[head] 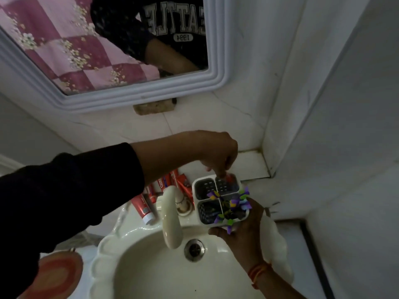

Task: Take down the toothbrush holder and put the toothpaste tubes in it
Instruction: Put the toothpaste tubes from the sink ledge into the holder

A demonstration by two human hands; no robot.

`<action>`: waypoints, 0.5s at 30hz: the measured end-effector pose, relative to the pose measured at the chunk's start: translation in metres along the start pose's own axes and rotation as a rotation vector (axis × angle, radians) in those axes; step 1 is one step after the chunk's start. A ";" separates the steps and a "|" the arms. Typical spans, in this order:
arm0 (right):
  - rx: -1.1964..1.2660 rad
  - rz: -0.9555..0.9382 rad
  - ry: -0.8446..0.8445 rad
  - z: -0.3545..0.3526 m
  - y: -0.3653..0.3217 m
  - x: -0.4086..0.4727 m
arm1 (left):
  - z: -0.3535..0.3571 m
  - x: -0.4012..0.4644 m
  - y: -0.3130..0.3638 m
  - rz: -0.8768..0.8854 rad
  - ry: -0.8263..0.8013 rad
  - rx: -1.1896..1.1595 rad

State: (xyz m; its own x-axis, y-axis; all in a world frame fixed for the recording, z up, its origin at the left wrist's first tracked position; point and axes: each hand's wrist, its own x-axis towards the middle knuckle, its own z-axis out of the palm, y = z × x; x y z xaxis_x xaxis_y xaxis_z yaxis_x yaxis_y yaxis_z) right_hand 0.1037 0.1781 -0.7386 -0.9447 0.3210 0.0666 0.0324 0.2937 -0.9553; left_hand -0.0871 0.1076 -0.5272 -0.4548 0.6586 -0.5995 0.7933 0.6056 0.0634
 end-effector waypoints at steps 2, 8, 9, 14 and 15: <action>0.030 0.026 -0.015 -0.001 0.001 0.001 | 0.003 0.005 0.007 -0.016 -0.028 -0.053; 0.075 0.056 -0.043 -0.007 0.005 -0.002 | 0.019 0.003 -0.033 -0.220 0.080 -0.542; 0.071 0.052 -0.050 -0.007 0.005 -0.002 | 0.031 0.004 -0.041 -0.262 0.056 -0.439; 0.120 0.100 -0.089 -0.006 0.012 -0.003 | 0.103 0.012 -0.062 -0.371 -0.079 -0.049; 0.145 0.103 -0.088 -0.004 0.010 -0.002 | 0.112 0.016 -0.065 -0.384 -0.056 -0.044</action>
State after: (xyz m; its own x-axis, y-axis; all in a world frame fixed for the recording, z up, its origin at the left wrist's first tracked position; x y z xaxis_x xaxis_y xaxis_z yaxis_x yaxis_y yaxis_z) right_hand 0.1076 0.1840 -0.7475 -0.9640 0.2605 -0.0530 0.0891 0.1288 -0.9877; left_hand -0.1010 0.0285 -0.6300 -0.6918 0.3553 -0.6286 0.5505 0.8229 -0.1407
